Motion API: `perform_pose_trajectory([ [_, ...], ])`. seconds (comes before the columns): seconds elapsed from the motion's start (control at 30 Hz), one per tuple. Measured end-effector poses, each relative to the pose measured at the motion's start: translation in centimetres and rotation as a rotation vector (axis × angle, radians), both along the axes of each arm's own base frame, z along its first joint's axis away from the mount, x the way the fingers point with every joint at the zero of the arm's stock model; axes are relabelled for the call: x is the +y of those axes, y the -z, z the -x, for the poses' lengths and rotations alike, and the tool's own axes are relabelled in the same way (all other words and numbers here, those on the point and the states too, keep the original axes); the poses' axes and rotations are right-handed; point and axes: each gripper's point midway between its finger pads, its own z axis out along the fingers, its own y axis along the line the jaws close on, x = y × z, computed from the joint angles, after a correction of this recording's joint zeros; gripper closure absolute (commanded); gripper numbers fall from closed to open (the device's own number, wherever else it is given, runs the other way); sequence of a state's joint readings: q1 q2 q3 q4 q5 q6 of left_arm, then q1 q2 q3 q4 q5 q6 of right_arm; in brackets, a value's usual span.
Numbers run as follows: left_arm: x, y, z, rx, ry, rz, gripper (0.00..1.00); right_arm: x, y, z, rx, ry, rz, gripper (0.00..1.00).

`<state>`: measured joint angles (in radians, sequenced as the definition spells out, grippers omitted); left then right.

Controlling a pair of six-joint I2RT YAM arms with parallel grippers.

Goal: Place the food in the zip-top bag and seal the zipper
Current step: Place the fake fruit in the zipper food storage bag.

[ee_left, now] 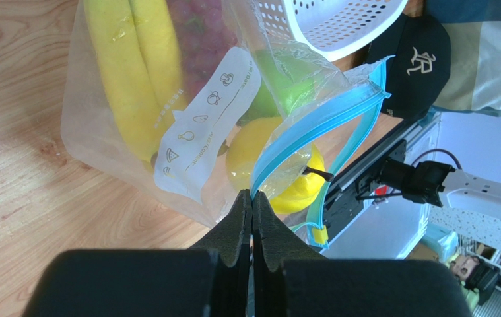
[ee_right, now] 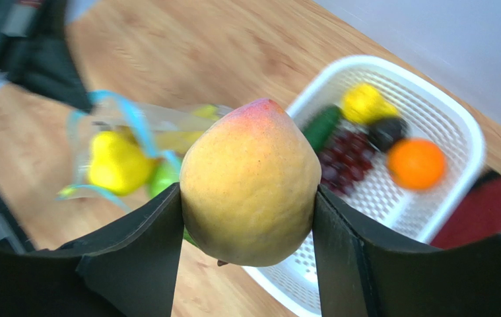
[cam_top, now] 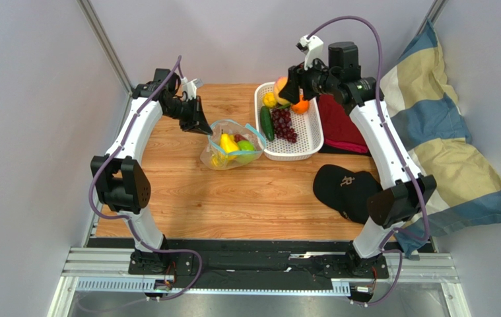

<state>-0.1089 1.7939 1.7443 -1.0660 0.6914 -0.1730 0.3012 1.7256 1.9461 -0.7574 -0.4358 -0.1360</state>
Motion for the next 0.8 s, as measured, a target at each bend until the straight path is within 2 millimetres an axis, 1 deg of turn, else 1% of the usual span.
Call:
perform_pose_trajectory([
  [0.03,0.0,0.0,0.0,0.000,0.002,0.003,1.00,1.5,-1.3,1.3,-0.019,-0.049,-0.032,0.75],
  [0.07,-0.1,-0.1,0.0,0.000,0.003,0.006,1.00,3.0,-2.0,2.3,-0.028,-0.097,-0.053,0.75],
  [0.13,-0.1,-0.1,0.1,0.001,0.004,0.007,1.00,6.0,-2.3,4.4,-0.027,-0.193,-0.071,0.75],
  [0.2,-0.1,-0.1,0.1,0.001,0.005,0.009,1.00,8.9,-1.2,6.6,-0.002,-0.286,-0.065,0.76],
  [0.27,-0.2,-0.1,0.1,0.001,0.007,0.012,1.00,11.1,0.6,8.4,0.033,-0.363,-0.045,0.76],
  [0.33,-0.2,-0.2,0.1,0.000,0.010,0.013,1.00,12.8,2.6,10.0,0.062,-0.435,-0.007,0.78],
  [0.4,-0.2,-0.2,0.2,0.001,0.011,0.014,1.00,13.8,4.9,11.0,0.086,-0.493,0.045,0.78],
  [0.47,-0.2,-0.2,0.3,0.003,0.014,0.016,1.00,14.3,6.7,11.3,0.095,-0.531,0.092,0.78],
  [0.57,-0.3,-0.2,0.3,0.006,0.018,0.021,1.00,14.5,9.3,10.7,0.100,-0.562,0.160,0.78],
  [0.67,-0.4,-0.3,0.4,0.005,0.024,0.026,1.00,14.4,11.7,9.4,0.097,-0.572,0.234,0.79],
  [0.8,-0.4,-0.3,0.5,0.005,0.031,0.027,1.00,14.3,14.2,7.4,0.102,-0.561,0.298,0.79],
])
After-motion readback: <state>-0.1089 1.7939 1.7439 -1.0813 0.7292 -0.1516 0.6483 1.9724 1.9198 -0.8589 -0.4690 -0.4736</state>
